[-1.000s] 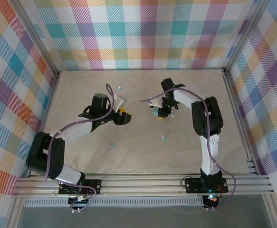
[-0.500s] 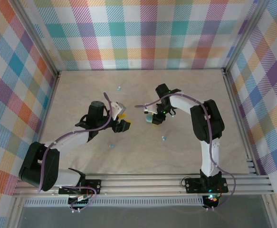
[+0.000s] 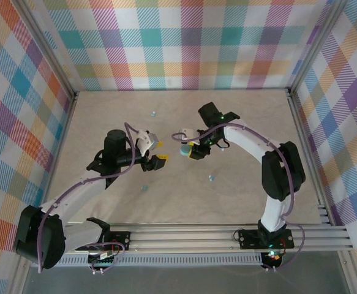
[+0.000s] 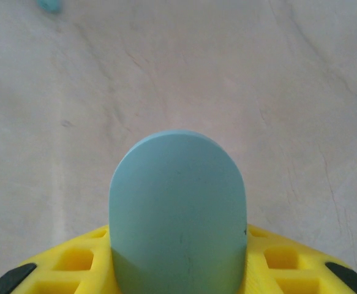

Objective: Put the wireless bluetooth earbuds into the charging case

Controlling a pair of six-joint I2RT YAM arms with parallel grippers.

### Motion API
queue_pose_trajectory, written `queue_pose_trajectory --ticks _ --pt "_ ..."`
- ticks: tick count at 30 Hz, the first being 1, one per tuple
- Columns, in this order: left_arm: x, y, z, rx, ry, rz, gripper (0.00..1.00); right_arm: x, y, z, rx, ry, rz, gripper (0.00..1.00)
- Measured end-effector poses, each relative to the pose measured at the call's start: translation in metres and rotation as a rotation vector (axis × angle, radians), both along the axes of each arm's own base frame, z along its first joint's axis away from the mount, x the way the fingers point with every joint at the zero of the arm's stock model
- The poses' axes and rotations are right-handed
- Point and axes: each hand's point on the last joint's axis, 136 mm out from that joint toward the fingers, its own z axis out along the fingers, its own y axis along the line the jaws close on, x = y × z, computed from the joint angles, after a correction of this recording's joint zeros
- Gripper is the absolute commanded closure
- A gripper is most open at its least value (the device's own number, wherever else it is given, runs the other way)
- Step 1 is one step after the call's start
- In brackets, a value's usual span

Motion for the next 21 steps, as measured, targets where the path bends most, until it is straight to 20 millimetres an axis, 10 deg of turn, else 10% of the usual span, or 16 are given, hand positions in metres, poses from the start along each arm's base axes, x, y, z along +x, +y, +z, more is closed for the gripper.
queue_pose_trajectory --ticks 11,21 --pt "-0.04 -0.018 0.016 0.0 -0.045 -0.161 0.32 -0.061 0.014 0.079 0.095 -0.074 0.091 0.63" --pt "-0.062 -0.031 0.019 0.004 -0.044 -0.22 0.27 -0.092 0.009 0.099 0.094 -0.07 0.118 0.64"
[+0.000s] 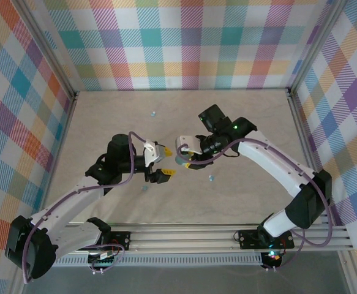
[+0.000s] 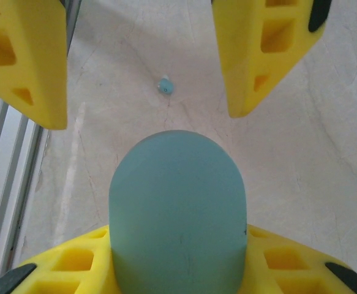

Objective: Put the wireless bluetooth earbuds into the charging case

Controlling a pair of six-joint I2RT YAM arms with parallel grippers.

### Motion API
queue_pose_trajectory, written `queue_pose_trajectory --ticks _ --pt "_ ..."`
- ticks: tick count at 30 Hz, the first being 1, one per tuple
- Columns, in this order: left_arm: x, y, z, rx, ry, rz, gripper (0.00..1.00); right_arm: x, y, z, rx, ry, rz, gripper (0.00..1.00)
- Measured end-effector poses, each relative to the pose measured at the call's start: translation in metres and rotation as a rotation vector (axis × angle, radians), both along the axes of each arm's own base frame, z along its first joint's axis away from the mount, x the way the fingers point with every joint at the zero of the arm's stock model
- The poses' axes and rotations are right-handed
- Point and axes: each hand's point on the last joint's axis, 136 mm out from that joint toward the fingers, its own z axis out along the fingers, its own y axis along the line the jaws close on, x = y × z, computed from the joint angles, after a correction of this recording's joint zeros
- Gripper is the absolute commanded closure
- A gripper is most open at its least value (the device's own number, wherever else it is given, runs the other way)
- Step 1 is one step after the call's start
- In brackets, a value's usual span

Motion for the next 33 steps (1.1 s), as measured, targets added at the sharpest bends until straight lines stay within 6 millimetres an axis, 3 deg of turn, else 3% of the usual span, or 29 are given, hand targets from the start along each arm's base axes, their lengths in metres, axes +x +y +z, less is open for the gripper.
queue_pose_trajectory --ticks 5,14,33 --pt "-0.004 -0.006 0.002 -0.007 0.008 -0.005 0.27 -0.008 -0.001 0.008 0.012 -0.011 0.008 0.64" --pt "-0.004 -0.015 0.011 -0.058 0.032 -0.016 0.28 -0.012 -0.002 0.005 -0.002 -0.004 0.011 0.64" --pt "-0.002 -0.024 0.008 -0.059 0.087 -0.042 0.45 -0.017 -0.001 0.011 0.009 -0.013 0.014 0.64"
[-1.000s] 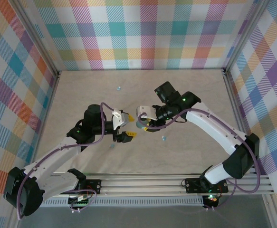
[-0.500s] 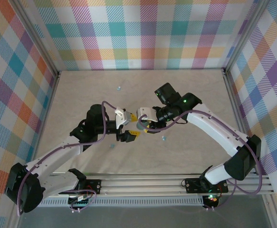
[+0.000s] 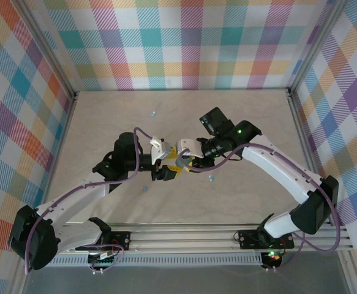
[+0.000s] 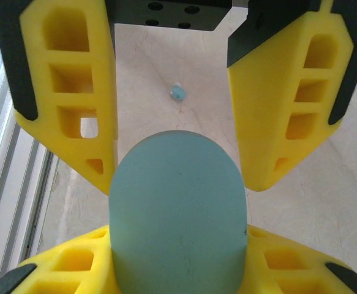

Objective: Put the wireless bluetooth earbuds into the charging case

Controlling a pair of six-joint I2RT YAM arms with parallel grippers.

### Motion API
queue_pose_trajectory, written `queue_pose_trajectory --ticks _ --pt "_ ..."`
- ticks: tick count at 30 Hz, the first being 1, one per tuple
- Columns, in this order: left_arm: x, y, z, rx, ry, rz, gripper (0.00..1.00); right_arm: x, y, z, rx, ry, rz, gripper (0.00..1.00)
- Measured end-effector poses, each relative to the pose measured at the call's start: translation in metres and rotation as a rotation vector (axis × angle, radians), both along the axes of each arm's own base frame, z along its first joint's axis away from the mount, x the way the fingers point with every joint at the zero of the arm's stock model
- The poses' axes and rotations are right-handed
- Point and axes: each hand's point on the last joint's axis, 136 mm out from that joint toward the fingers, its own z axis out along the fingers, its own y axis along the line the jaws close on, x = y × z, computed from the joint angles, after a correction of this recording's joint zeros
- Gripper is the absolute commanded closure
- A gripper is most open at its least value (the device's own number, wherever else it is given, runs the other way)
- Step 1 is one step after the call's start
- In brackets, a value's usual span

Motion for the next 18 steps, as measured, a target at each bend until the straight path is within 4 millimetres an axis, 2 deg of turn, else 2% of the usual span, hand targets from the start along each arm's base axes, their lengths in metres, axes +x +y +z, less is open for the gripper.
queue_pose_trajectory --ticks 6,10,14,18 --pt "-0.003 -0.0013 0.0005 -0.004 0.005 -0.015 0.52 0.0001 0.0001 0.0 0.0 0.003 -0.003 0.64" --pt "-0.0042 -0.002 -0.0006 -0.004 0.012 -0.024 0.62 0.001 -0.0005 -0.0004 -0.004 -0.001 -0.008 0.64" --pt "-0.0039 -0.0021 -0.0014 -0.002 0.014 -0.023 0.7 0.0019 -0.0018 -0.0017 -0.01 0.0 -0.019 0.55" --pt "-0.0036 -0.002 -0.0014 -0.001 0.012 -0.022 0.75 0.0023 -0.0013 -0.0018 0.004 -0.002 -0.032 0.53"
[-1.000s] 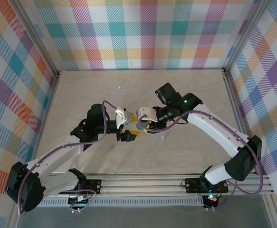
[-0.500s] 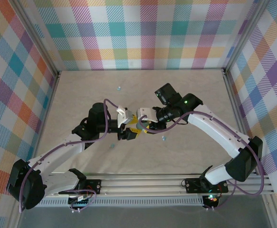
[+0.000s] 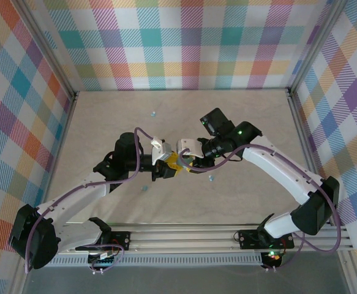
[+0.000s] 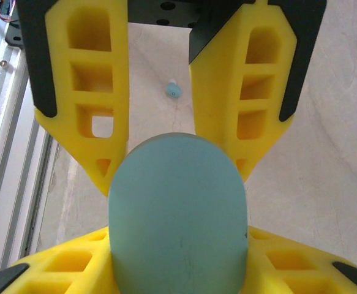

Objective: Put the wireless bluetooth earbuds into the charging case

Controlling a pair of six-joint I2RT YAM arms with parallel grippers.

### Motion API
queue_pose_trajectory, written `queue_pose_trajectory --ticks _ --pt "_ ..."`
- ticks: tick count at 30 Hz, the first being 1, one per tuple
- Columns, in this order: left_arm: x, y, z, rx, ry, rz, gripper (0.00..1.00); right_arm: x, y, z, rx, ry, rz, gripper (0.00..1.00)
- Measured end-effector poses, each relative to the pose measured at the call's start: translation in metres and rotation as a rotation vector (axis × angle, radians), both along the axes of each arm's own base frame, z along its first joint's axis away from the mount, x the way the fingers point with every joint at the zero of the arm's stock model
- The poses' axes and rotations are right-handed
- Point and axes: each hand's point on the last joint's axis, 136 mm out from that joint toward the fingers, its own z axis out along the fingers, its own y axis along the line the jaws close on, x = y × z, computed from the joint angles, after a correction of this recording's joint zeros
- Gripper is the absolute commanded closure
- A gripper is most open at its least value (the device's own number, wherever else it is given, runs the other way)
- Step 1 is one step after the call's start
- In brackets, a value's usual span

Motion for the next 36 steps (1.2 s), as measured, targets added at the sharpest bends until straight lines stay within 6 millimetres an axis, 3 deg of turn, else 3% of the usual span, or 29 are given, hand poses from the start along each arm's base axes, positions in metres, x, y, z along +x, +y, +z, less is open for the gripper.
queue_pose_trajectory --ticks 4,8,16,23,30,36 --pt "0.0 0.0 0.001 -0.001 -0.002 0.002 0.78 0.001 0.002 0.0 0.02 -0.002 -0.02 0.4" --pt "0.0 0.002 0.004 -0.007 -0.01 0.016 0.79 0.004 0.004 -0.001 0.039 -0.011 -0.032 0.34" --pt "0.002 0.005 0.009 -0.04 0.0 0.054 0.82 0.005 0.005 0.011 0.112 -0.045 -0.076 0.28" --pt "0.015 0.014 0.001 -0.087 0.072 0.15 0.86 0.01 -0.008 0.026 0.266 -0.039 -0.241 0.18" --pt "0.031 0.023 0.003 -0.164 0.129 0.224 0.86 0.027 -0.027 0.063 0.463 0.052 -0.43 0.2" --pt "0.028 0.021 0.014 -0.204 0.145 0.199 0.86 0.034 -0.021 0.068 0.526 0.193 -0.448 0.18"
